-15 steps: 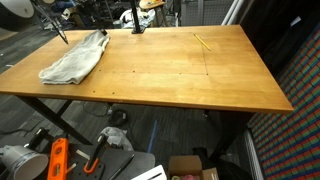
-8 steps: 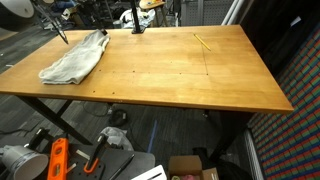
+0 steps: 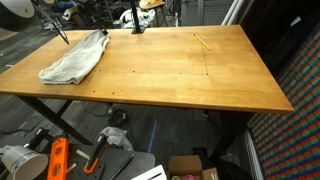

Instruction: Fold the cloth in half

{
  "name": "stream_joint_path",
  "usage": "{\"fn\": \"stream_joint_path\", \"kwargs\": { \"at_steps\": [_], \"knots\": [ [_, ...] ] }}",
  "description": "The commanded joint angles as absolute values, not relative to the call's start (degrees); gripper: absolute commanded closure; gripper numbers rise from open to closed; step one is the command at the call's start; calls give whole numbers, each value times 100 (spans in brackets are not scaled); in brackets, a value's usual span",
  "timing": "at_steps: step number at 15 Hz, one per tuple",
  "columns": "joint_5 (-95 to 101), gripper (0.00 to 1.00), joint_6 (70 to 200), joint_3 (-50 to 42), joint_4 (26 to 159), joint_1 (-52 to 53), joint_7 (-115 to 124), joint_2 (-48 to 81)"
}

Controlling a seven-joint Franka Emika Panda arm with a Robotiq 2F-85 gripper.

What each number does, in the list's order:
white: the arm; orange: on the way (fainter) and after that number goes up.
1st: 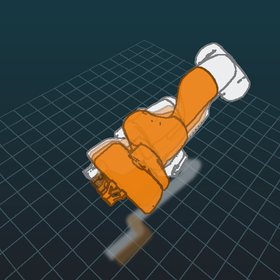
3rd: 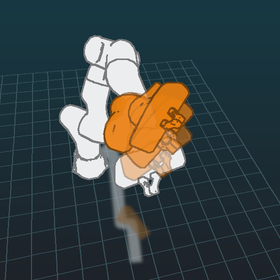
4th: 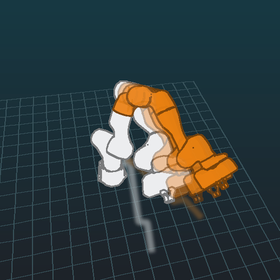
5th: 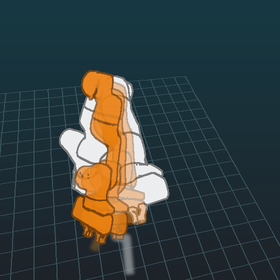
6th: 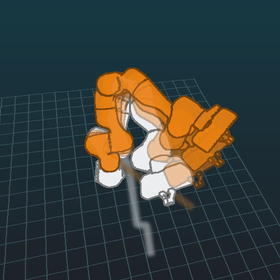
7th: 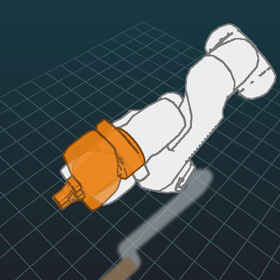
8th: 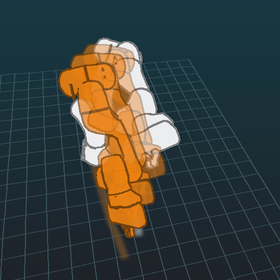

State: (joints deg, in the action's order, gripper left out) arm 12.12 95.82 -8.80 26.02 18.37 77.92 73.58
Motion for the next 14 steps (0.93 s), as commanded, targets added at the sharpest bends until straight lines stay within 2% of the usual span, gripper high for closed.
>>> {"fn": "stream_joint_path", "kwargs": {
  "at_steps": [1, 3, 14],
  "knots": [
    [1188, 98, 9490, -892, 2435, 1813, 7804, 7446],
    [1196, 95, 9492, -890, 2440, 1825, 7770, 7476],
    [1196, 95, 9492, -890, 2442, 1824, 7770, 7483]
  ]
}}
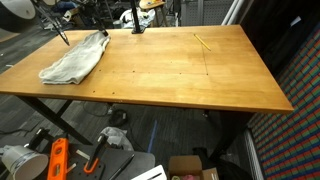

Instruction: Fold the cloth in half

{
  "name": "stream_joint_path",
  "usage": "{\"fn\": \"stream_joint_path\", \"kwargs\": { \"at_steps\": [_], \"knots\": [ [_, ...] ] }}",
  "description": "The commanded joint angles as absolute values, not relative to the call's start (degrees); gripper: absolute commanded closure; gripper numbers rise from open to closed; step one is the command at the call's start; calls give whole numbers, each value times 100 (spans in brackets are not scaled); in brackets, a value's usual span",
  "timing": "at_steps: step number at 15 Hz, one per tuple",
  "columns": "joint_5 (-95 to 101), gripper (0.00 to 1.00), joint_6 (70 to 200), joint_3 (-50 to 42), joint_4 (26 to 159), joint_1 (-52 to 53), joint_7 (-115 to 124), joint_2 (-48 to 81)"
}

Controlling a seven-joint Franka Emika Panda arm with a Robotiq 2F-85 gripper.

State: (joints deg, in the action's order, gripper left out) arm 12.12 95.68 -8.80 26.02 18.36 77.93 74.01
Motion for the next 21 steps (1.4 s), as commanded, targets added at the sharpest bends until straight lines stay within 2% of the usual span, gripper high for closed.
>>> {"fn": "stream_joint_path", "kwargs": {
  "at_steps": [1, 3, 11, 12, 21],
  "knots": [
    [1196, 70, 9492, -890, 2441, 1824, 7770, 7483],
    [1225, 63, 9430, -889, 2470, 1854, 7622, 7496],
    [1161, 2, 9260, -797, 2589, 1755, 6529, 7209],
    [1131, 0, 9278, -759, 2586, 1711, 6296, 7164],
    [1154, 0, 8580, -759, 2649, 1381, 4338, 6857]
  ]
}}
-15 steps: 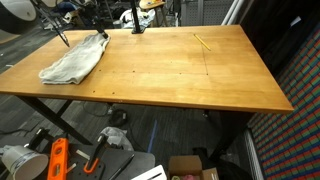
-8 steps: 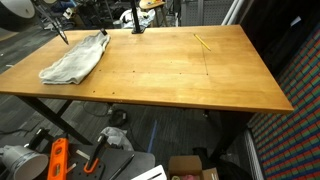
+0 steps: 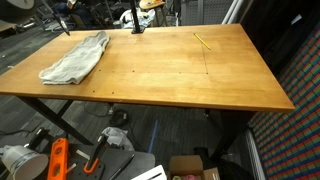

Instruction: Fold the cloth in half

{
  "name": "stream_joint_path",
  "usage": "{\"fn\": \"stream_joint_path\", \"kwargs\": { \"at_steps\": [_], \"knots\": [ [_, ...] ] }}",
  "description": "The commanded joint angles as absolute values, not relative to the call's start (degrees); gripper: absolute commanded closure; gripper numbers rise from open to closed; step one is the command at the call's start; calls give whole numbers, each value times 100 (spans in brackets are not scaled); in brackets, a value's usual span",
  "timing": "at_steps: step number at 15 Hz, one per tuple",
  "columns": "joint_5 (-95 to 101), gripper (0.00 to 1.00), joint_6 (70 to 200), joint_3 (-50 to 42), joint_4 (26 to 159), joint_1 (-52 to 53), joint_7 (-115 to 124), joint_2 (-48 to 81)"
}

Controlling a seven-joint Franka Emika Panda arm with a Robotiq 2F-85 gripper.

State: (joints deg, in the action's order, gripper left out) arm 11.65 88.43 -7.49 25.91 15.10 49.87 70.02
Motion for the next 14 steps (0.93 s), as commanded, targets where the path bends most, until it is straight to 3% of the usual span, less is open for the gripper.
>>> {"fn": "stream_joint_path", "kwargs": {
  "at_steps": [1, 8, 14],
  "knots": [
    [1134, 0, 8531, -749, 2644, 1313, 4113, 6859],
    [912, 0, 8804, -630, 2587, 721, 2458, 6878],
    [725, 0, 8780, -660, 2628, 524, 2598, 6957]
  ]
}}
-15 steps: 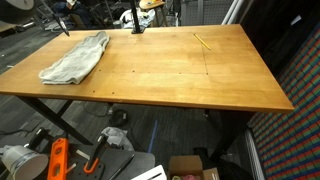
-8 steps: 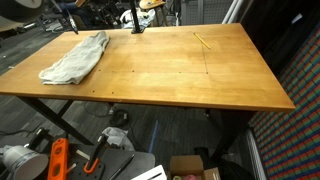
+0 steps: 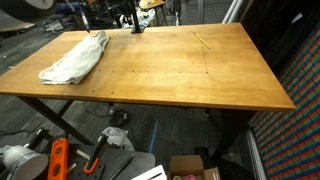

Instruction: Fold the cloth in half

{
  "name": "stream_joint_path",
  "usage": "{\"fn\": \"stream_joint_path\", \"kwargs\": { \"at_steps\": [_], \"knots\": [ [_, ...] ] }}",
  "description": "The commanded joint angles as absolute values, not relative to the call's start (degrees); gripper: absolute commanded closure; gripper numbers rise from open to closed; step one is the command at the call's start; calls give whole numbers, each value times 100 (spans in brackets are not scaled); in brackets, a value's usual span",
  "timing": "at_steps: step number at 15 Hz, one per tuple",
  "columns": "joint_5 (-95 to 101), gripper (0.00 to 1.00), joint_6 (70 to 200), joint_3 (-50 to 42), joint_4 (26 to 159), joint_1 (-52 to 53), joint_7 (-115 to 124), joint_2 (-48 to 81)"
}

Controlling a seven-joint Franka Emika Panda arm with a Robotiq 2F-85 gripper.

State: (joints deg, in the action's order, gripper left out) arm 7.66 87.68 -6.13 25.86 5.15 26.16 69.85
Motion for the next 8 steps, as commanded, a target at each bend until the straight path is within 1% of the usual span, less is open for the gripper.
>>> {"fn": "stream_joint_path", "kwargs": {
  "at_steps": [1, 8],
  "knots": [
    [720, 0, 8781, -653, 2628, 516, 2597, 6957],
    [716, 0, 8781, -633, 2628, 544, 2596, 6957]
  ]
}}
